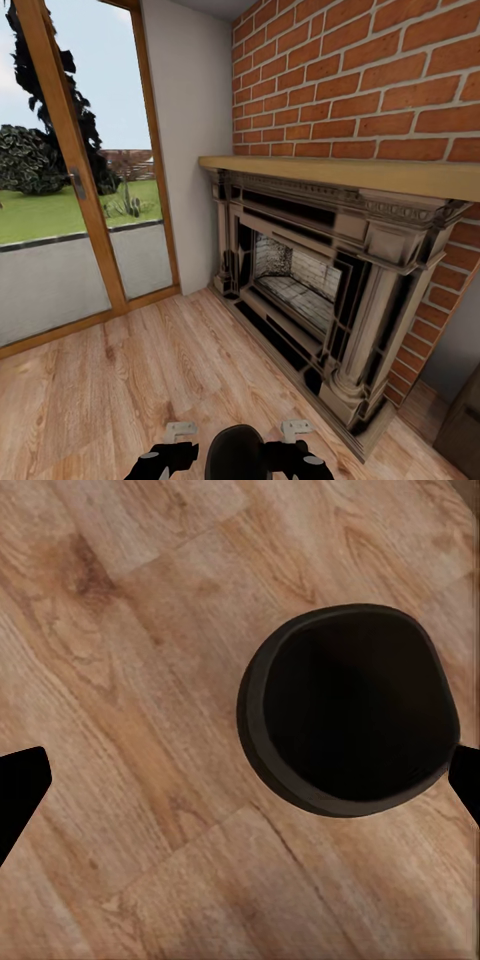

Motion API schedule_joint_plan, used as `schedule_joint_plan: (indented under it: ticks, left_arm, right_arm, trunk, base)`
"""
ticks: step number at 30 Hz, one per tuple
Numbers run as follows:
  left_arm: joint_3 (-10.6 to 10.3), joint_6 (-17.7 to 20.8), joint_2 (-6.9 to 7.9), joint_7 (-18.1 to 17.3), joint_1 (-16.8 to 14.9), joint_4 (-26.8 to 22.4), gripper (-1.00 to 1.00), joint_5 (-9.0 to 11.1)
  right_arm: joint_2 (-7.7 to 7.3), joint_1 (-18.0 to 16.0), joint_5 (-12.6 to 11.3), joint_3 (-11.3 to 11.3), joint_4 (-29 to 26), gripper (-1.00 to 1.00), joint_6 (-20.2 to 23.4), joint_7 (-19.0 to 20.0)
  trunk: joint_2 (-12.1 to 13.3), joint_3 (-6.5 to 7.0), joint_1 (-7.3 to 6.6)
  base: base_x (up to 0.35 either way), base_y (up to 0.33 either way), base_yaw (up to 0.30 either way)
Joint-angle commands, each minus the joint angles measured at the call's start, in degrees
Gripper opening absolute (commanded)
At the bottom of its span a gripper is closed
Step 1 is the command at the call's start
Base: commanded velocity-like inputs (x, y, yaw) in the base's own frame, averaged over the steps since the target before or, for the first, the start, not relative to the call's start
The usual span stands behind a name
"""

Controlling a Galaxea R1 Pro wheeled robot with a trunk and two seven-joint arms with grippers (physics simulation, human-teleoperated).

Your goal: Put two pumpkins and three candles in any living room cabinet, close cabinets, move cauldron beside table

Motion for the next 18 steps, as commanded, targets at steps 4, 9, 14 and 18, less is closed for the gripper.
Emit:
schedule_joint_plan:
  ticks: [4, 9, 14, 18]
  left_arm:
    - [-0.51, -0.05, -0.42, 0.27, -0.01, 1.60, 1.00, 0.24]
    - [-1.71, -4.45, -0.59, 0.20, -0.01, 3.48, 1.00, 0.25]
    - [-2.04, -5.74, -0.67, 0.00, -0.01, 3.76, 1.00, 0.35]
    - [-2.10, -5.94, -0.68, -0.07, -0.01, 3.91, 1.00, 0.31]
  right_arm:
    - [-0.09, -0.03, -1.25, 3.70, -0.09, 1.00, -1.52, -0.59]
    - [-0.11, -0.03, -1.41, 5.37, -0.02, 1.00, -3.08, -0.66]
    - [-0.13, -0.03, -1.43, 5.55, 0.07, 1.00, -3.35, -0.72]
    - [-0.18, -0.03, -1.49, 5.50, 0.11, 1.00, -3.41, -0.75]
  trunk:
    - [-1.66, -0.79, 0.89]
    - [-3.66, -1.69, 1.98]
    - [-5.67, -2.58, 3.08]
    - [-7.27, -3.30, 3.96]
  base:
    - [0.000, 0.000, 0.000]
    - [0.000, 0.000, 0.000]
    - [0.000, 0.000, 0.000]
    - [0.000, 0.000, 0.000]
